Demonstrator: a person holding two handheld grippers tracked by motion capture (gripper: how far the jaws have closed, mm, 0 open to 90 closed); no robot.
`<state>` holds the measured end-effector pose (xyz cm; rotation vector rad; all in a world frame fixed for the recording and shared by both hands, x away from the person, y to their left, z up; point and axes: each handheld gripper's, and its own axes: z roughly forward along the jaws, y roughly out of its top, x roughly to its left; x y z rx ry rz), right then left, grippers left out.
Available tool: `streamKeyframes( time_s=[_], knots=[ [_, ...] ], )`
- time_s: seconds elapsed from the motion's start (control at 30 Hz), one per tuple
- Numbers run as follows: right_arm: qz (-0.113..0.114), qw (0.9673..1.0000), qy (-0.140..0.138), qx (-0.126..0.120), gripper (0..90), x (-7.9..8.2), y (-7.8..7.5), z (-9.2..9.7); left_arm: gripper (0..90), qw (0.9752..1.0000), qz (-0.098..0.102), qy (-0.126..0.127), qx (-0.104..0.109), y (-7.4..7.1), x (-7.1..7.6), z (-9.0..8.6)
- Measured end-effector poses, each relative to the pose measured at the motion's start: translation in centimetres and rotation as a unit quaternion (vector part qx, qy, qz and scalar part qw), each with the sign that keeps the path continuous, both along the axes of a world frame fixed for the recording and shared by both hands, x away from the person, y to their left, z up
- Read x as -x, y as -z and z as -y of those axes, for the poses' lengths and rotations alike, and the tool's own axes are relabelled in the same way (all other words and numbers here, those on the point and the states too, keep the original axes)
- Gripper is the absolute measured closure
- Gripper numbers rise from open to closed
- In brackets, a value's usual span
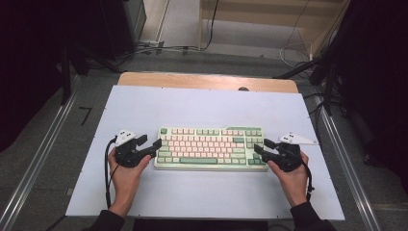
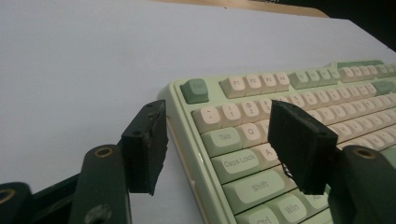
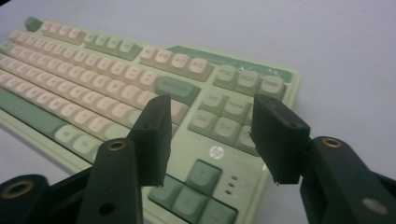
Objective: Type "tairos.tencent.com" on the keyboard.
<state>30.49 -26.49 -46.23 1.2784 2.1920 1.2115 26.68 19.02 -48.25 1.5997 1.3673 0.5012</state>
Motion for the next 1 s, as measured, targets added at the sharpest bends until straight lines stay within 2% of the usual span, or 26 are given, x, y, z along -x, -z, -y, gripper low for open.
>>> streamKeyframes(
  time_s=[0.2, 0.37, 0.67, 0.8, 0.9, 1.0],
  knots=[
    [-0.003, 0.9998, -0.019, -0.003, 49.5, -0.3, -0.1, -1.4, 46.6, 0.9999, 0.003, 0.015, 0.005, -0.1, -0.1, 0.5],
    [-0.002, 0.9996, -0.029, -0.002, 50.3, -0.5, -0.1, -2.2, 47.4, 0.9998, 0.003, 0.02, 0.005, -0.1, -0.3, 1.0],
    [-0.003, 0.9984, -0.056, -0.001, 52.3, -0.8, -0.1, -4.3, 51.5, 0.9991, 0.003, 0.042, 0.008, 0.0, -0.9, 2.4],
    [-0.004, 0.9978, -0.067, -0.001, 55.0, -1.0, -0.2, -5.2, 60.1, 0.9984, 0.002, 0.055, 0.01, 0.0, -1.1, 2.9],
    [-0.007, 0.9971, -0.076, -0.003, 61.5, -1.1, -0.2, -5.7, 63.8, 0.9981, 0.0, 0.061, 0.008, 0.0, -1.3, 3.1],
    [-0.011, 0.9962, -0.086, -0.007, 74.3, -1.1, -0.3, -6.1, 73.5, 0.9977, 0.001, 0.067, 0.008, -0.1, -1.3, 3.3]
  ],
)
